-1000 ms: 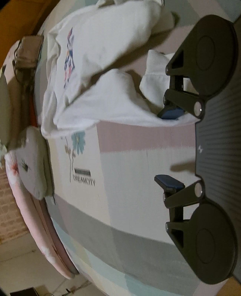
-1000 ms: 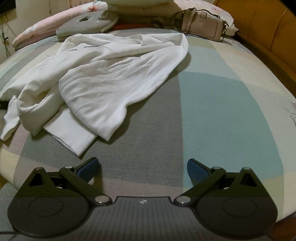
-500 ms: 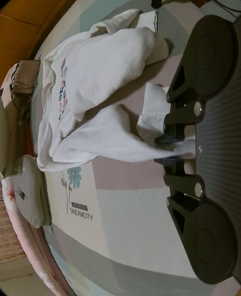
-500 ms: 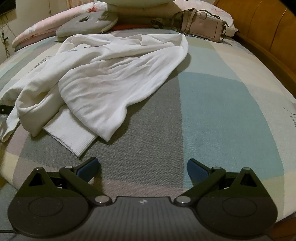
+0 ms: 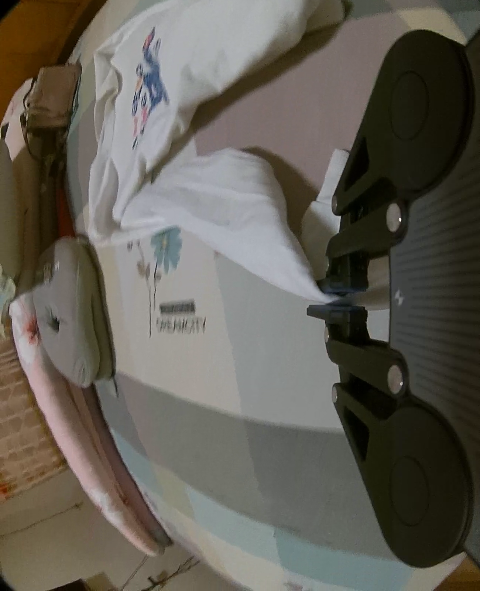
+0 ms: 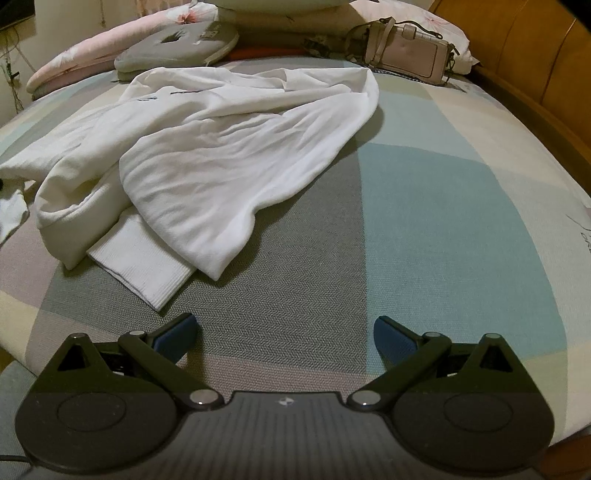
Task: Fold clothes
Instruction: 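Grasp a sweatshirt sleeve with the left tool and pull it out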
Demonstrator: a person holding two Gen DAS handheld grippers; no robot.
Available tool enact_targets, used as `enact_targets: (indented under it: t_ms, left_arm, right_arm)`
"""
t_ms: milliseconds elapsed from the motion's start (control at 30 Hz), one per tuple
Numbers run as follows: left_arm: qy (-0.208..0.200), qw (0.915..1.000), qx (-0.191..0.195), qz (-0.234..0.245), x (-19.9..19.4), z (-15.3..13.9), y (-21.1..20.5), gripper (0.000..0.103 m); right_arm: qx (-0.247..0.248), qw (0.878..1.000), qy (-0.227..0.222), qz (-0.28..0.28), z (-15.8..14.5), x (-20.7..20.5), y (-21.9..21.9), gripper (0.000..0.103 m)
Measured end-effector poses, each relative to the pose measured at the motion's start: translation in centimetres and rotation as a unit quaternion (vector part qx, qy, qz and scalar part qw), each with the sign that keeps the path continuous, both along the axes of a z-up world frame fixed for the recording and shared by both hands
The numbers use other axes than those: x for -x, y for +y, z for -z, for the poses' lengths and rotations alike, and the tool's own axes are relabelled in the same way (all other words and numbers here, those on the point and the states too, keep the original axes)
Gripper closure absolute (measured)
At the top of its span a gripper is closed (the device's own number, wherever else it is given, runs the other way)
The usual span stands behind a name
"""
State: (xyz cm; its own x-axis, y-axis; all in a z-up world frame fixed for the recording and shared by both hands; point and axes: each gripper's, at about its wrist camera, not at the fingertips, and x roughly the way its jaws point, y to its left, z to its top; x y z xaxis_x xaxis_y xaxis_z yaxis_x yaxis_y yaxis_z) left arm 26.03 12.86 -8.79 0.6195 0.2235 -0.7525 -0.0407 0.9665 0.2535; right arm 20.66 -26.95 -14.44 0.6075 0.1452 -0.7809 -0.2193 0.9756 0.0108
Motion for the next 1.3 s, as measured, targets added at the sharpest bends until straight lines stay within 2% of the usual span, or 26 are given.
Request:
enact_targets:
  t_ms: [233,333,433,533,600,733,1000,1167,1300]
  left_arm:
    - [-0.008,0.9968,-0.068,-0.042,-2.2,-1.8,4.2,0.099]
    - [-0.008,0.9942,-0.084,-0.067,-3.3,-2.5,6.3,0.099]
    - [0.003,0.9939,-0.069,-0.087,-4.2,-2.5,7.9,0.089]
    - [0.011,0.9939,-0.063,-0.09,-4.4,-2.1,8.3,0.088]
    - [0.014,0.9947,-0.062,-0.08,-4.0,-1.7,7.8,0.085]
    - [0.014,0.9971,-0.051,-0.055,-3.1,-1.5,6.7,0.068]
    - [0.01,0.9995,-0.029,-0.005,-1.1,-1.5,3.9,0.054]
    - [0.02,0.9996,-0.011,0.018,-1.1,-0.3,2.9,0.053]
    - [0.025,0.9996,0.011,-0.001,-1.6,0.8,3.5,0.053]
  right_arm:
    - [0.0,1.0,-0.002,0.0,0.0,0.1,0.0,0.0]
    - [0.0,1.0,-0.003,-0.001,0.0,0.1,0.0,0.0]
    - [0.001,1.0,-0.004,-0.001,0.0,0.1,0.0,0.0]
    - [0.001,1.0,-0.004,-0.001,0.0,0.1,0.1,0.0]
    - [0.001,1.0,-0.004,-0.001,0.0,0.1,0.1,0.0]
    - [0.001,1.0,-0.001,0.003,0.0,0.0,0.2,0.0]
    - [-0.001,1.0,-0.006,0.008,0.1,0.1,0.2,0.0]
    - [-0.001,1.0,-0.012,0.009,0.1,0.3,0.2,0.0]
    - [-0.001,1.0,-0.014,0.009,0.2,0.3,0.2,0.0]
